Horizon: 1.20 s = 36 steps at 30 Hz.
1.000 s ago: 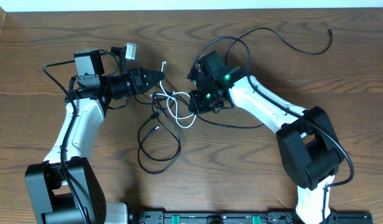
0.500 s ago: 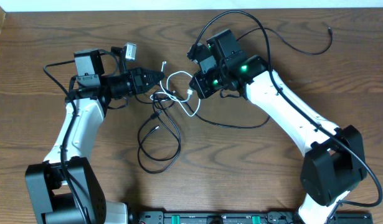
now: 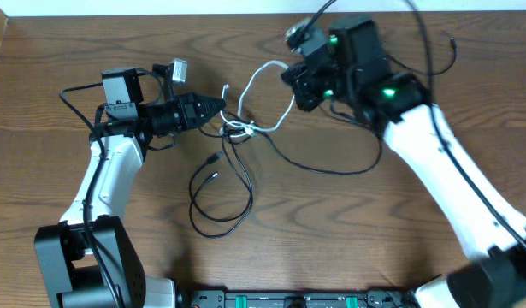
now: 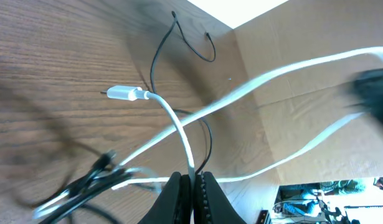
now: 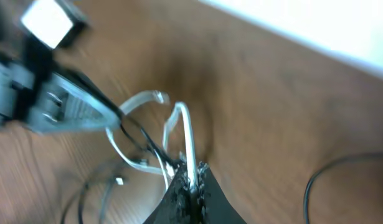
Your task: Untangle cables
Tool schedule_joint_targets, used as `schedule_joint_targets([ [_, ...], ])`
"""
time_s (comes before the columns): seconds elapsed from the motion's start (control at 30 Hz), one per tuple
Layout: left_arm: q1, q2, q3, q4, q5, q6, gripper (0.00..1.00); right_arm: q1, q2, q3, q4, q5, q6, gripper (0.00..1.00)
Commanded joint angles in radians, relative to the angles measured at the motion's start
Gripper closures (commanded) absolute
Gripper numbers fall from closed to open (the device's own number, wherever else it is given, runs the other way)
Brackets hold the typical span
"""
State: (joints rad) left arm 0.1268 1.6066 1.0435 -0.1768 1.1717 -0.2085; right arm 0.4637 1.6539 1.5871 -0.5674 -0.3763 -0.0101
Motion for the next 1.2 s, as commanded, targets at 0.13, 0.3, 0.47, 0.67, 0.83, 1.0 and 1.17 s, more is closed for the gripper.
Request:
schedule_joint_targets([
  [0.13,-0.004,-0.006,0.009,-0.002,-0.006,0.018,0.93,-0.027,-0.073,0.027,0.008,0.174,0.255,0.99],
  [0.3,-0.004,-0.006,0.009,-0.002,-0.006,0.018,0.93,-0.026,-0.025,0.026,-0.021,0.348,0.279,0.99],
  [0.47,-0.004,-0.006,0.009,-0.002,-0.006,0.018,0.93,-0.018,0.068,0.026,-0.055,0.336,0.28,0.99],
  [0.67,-0.004,-0.006,0.009,-0.002,-0.006,0.018,0.93,0.005,0.176,0.026,-0.003,0.118,0.279,0.99],
  [0.83,-0.004,-0.006,0.009,-0.002,-0.006,0.018,0.93,-0.035,0.15,0.026,0.205,-0.227,0.434,0.99],
  [1.0,-0.004,-0.006,0.009,-0.002,-0.005,0.018,0.93,-0.14,0.117,0.026,0.409,-0.293,0.609,0.99],
  [1.17,-0.004,-0.006,0.009,-0.003,-0.005,0.018,0.93,-0.232,0.113,0.026,0.443,-0.296,0.647,0.99],
])
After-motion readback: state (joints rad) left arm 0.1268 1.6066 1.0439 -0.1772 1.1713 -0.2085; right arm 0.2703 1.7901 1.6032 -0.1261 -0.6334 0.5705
